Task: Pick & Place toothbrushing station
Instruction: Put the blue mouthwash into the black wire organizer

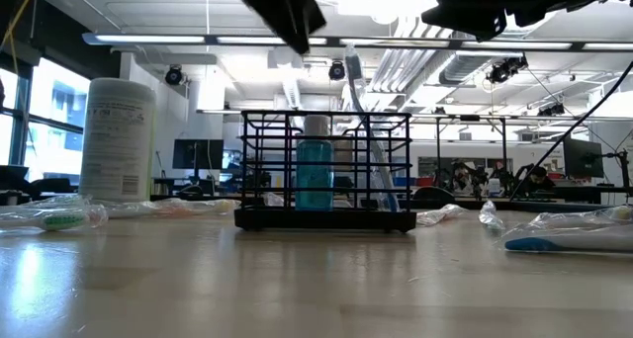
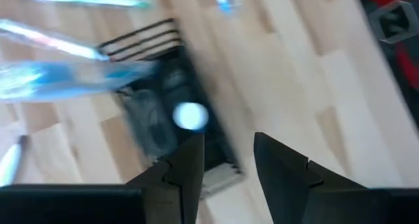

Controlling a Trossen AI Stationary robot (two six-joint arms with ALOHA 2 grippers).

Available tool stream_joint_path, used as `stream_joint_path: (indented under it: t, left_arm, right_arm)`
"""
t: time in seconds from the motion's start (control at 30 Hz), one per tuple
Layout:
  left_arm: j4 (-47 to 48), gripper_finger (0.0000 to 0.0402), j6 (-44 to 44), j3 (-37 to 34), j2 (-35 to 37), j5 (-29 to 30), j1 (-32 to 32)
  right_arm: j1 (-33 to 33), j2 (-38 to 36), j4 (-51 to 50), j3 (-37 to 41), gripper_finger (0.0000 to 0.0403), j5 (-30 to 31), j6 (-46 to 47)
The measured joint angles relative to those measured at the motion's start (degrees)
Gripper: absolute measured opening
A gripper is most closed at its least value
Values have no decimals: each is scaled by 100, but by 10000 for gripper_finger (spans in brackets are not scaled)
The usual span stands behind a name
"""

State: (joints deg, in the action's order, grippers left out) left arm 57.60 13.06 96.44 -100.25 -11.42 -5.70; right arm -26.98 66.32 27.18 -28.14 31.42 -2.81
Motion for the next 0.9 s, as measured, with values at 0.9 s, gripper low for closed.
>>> stream_joint_path:
  t: [0.9]
  left_arm:
    - [1382,137,-3154,629,-106,-45,-2016]
  right_arm:
    - [0,-2,50,0,228,-2,2]
